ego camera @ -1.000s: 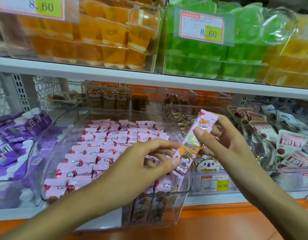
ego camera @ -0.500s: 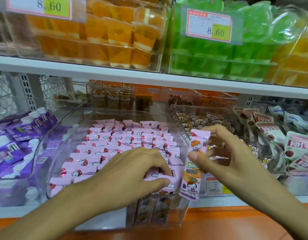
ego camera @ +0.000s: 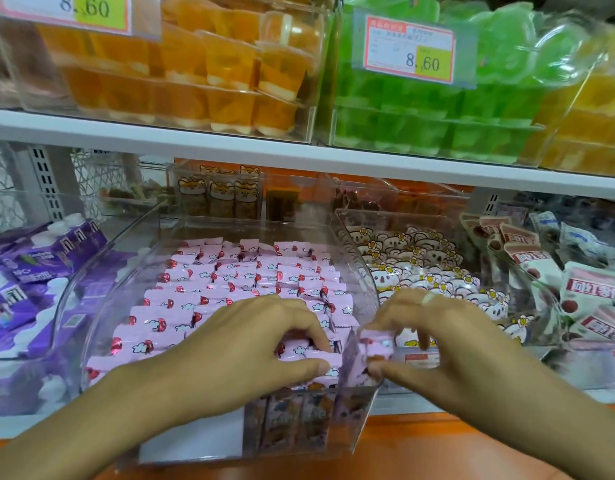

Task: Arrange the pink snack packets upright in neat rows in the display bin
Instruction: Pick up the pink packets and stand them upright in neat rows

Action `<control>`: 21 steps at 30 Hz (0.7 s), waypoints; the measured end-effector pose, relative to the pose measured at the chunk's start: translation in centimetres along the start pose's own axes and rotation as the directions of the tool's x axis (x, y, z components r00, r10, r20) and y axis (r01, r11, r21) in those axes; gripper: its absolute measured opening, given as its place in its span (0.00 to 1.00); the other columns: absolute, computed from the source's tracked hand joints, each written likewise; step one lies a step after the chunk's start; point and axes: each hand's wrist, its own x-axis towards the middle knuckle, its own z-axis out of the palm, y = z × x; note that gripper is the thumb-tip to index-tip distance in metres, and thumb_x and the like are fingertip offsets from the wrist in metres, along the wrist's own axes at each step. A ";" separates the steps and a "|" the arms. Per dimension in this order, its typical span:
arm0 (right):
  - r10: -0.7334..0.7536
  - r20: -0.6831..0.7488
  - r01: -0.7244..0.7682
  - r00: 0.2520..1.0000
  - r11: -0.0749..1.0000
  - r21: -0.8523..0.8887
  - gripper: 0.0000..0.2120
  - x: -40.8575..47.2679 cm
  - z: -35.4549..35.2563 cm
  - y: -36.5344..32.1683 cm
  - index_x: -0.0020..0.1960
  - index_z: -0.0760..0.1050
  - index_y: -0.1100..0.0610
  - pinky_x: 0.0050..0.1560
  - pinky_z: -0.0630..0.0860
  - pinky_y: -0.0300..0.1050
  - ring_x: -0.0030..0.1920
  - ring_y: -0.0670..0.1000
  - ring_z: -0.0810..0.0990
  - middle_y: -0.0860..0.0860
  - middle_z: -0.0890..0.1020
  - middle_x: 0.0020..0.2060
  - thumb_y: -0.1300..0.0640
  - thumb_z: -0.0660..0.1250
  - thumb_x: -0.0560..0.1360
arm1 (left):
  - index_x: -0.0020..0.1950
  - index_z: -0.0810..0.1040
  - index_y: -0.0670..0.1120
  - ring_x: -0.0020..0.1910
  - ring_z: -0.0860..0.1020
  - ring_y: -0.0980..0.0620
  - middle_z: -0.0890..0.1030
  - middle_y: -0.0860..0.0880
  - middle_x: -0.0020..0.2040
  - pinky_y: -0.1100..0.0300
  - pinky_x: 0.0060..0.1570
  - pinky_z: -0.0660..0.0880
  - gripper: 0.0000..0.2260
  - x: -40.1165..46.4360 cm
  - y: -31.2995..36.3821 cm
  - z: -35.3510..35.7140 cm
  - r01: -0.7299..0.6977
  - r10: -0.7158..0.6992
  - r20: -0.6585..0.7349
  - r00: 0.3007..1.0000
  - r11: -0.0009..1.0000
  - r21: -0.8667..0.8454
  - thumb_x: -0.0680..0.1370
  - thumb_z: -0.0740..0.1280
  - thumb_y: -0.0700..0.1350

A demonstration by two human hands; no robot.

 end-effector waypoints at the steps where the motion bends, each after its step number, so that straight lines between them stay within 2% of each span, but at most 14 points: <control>1: -0.013 0.032 0.016 0.999 0.995 -0.095 0.09 -0.1 0.6 -0.3 0.52 0.75 0.42 0.49 0.69 0.38 0.53 0.41 0.70 0.37 0.75 0.49 0.42 0.67 0.73 | 0.51 0.76 0.63 0.51 0.72 0.66 0.76 0.67 0.50 0.62 0.50 0.72 0.11 0.0 0.0 0.0 -0.001 0.001 0.002 1.000 1.000 -0.002 0.73 0.64 0.64; 3: -0.029 0.096 0.048 0.995 0.977 -0.208 0.13 -0.3 1.6 -1.0 0.56 0.75 0.43 0.50 0.70 0.39 0.54 0.41 0.68 0.39 0.75 0.50 0.41 0.59 0.77 | 0.51 0.75 0.63 0.51 0.72 0.67 0.76 0.68 0.51 0.62 0.50 0.72 0.11 0.0 0.0 -0.1 0.003 -0.003 0.003 1.000 1.000 -0.003 0.72 0.64 0.64; 5: -0.073 0.168 0.131 0.983 0.920 -0.369 0.11 -0.3 2.3 -1.8 0.46 0.81 0.45 0.42 0.73 0.38 0.46 0.45 0.74 0.40 0.79 0.39 0.46 0.60 0.74 | 0.50 0.76 0.64 0.50 0.72 0.69 0.75 0.69 0.50 0.63 0.48 0.72 0.11 0.0 0.0 -0.2 0.007 -0.007 -0.007 1.000 1.000 -0.003 0.71 0.65 0.65; 6: -0.099 0.149 0.153 0.984 0.900 -0.409 0.10 -0.3 2.5 -2.2 0.42 0.81 0.46 0.39 0.73 0.38 0.42 0.46 0.75 0.41 0.79 0.36 0.47 0.61 0.72 | 0.50 0.76 0.63 0.49 0.72 0.69 0.75 0.69 0.50 0.64 0.48 0.72 0.10 0.0 0.1 -0.2 0.010 -0.010 -0.009 1.000 1.000 -0.004 0.71 0.65 0.65; 8: -0.079 0.199 0.149 0.977 0.917 -0.370 0.12 -0.3 2.8 -2.4 0.46 0.80 0.47 0.42 0.71 0.41 0.46 0.48 0.74 0.43 0.79 0.39 0.49 0.58 0.75 | 0.49 0.76 0.63 0.48 0.72 0.70 0.75 0.69 0.50 0.64 0.48 0.72 0.10 -0.1 0.2 -0.2 0.015 -0.015 -0.009 1.000 1.000 0.000 0.72 0.65 0.64; 10: -0.048 0.148 0.086 0.988 0.961 -0.264 0.15 -0.2 2.6 -2.2 0.51 0.78 0.47 0.45 0.70 0.43 0.52 0.47 0.70 0.44 0.79 0.45 0.46 0.54 0.78 | 0.50 0.76 0.62 0.49 0.72 0.69 0.75 0.69 0.50 0.64 0.49 0.72 0.11 -0.1 0.3 -0.3 0.017 -0.017 -0.016 1.000 1.000 0.000 0.72 0.66 0.64; 12: -0.026 0.097 0.042 0.995 0.986 -0.164 0.14 0.1 1.5 -1.4 0.52 0.78 0.45 0.46 0.69 0.41 0.49 0.40 0.68 0.41 0.78 0.46 0.43 0.55 0.79 | 0.51 0.76 0.62 0.50 0.72 0.68 0.76 0.68 0.50 0.62 0.50 0.73 0.12 -0.1 0.4 -0.4 0.019 -0.018 -0.025 1.000 1.000 0.002 0.72 0.65 0.65; 14: 0.039 0.038 -0.036 0.999 0.997 -0.069 0.11 1.0 0.0 -0.6 0.50 0.81 0.44 0.41 0.68 0.37 0.40 0.37 0.71 0.36 0.77 0.40 0.45 0.60 0.76 | 0.50 0.76 0.61 0.50 0.72 0.68 0.76 0.67 0.49 0.63 0.48 0.73 0.13 -0.2 0.3 -0.5 0.024 -0.023 -0.056 0.998 1.000 0.019 0.72 0.64 0.65; 15: 0.061 -0.046 -0.064 0.997 0.996 -0.068 0.09 1.4 -0.7 -0.3 0.48 0.82 0.44 0.37 0.65 0.34 0.36 0.36 0.71 0.35 0.75 0.36 0.47 0.63 0.75 | 0.50 0.76 0.61 0.50 0.72 0.68 0.76 0.66 0.48 0.64 0.47 0.73 0.13 -0.2 0.1 -0.4 0.032 -0.030 -0.084 0.996 0.999 0.028 0.72 0.64 0.66; 17: 0.064 -0.161 -0.091 0.985 0.982 -0.165 0.05 2.2 -1.6 0.1 0.47 0.82 0.44 0.34 0.60 0.31 0.33 0.35 0.69 0.34 0.69 0.30 0.50 0.67 0.74 | 0.51 0.76 0.61 0.49 0.72 0.68 0.77 0.65 0.48 0.64 0.47 0.74 0.14 -0.2 0.0 -0.2 0.055 -0.048 -0.142 0.989 0.998 0.040 0.72 0.62 0.66; 19: 0.058 -0.103 -0.085 0.993 0.954 -0.287 0.07 3.0 -1.2 -0.1 0.50 0.81 0.42 0.36 0.63 0.37 0.40 0.38 0.69 0.36 0.67 0.32 0.46 0.66 0.74 | 0.56 0.75 0.61 0.51 0.71 0.66 0.75 0.66 0.50 0.64 0.48 0.73 0.17 -0.1 0.0 0.2 0.058 -0.046 -0.173 0.984 0.996 0.064 0.73 0.59 0.68; 21: 0.063 0.039 -0.044 0.997 0.928 -0.369 0.13 3.3 0.1 -0.4 0.55 0.79 0.43 0.43 0.64 0.42 0.51 0.44 0.69 0.40 0.65 0.39 0.41 0.64 0.74 | 0.62 0.73 0.63 0.54 0.67 0.67 0.73 0.68 0.55 0.67 0.49 0.69 0.21 0.1 0.1 0.7 0.041 -0.025 -0.168 0.985 0.995 0.090 0.73 0.56 0.69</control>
